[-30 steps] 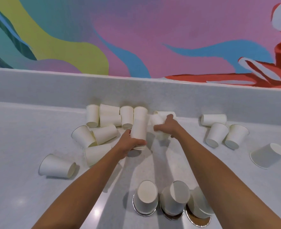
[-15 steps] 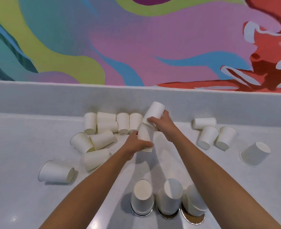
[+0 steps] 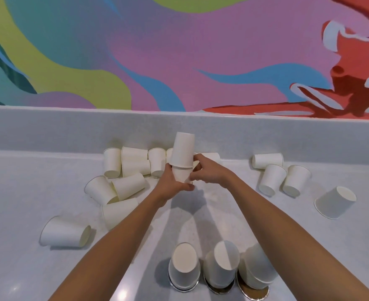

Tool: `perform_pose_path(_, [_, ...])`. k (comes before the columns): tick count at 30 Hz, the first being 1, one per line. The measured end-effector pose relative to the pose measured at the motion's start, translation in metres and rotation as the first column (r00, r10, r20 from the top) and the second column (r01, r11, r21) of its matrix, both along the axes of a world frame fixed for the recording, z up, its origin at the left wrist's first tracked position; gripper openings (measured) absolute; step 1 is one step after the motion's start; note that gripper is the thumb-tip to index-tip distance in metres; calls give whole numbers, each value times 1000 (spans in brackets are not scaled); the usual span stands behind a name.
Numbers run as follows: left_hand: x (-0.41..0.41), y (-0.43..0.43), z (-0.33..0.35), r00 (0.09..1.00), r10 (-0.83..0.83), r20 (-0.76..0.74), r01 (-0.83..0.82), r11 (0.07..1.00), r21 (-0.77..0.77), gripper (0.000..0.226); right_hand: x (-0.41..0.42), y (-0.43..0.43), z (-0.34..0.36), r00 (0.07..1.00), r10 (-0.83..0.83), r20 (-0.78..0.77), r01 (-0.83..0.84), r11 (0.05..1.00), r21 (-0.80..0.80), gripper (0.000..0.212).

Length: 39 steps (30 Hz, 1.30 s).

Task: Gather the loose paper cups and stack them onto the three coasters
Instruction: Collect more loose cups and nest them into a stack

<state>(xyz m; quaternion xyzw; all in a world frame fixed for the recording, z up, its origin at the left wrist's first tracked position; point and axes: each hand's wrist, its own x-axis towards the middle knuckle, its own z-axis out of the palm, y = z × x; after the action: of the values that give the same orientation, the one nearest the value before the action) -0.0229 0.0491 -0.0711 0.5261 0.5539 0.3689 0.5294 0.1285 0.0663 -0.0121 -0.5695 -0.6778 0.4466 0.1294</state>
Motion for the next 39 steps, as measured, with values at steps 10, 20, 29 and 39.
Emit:
perform_pose_path(10, [-5,-1,-20,983,17,-182,-7,998,57,88,-7,3,-1,984,-102,-146,112,992,58,71])
perform_pose_path(20, [-1,-7,-15,988,-12,-155,11,1000,-11,93,-16,7,-1,981,-182,-72,193,963,187,58])
perform_pose_path(29, [-12,-4,-24,989,20,-146,-38,992,-116,84,4,31,-15,923,-384,20,362,887,286,38])
perform_pose_path(39, [-19,6,-29,985,53,-167,-77,987,-141,81,8,70,-48,805,-497,323,462,868,183,95])
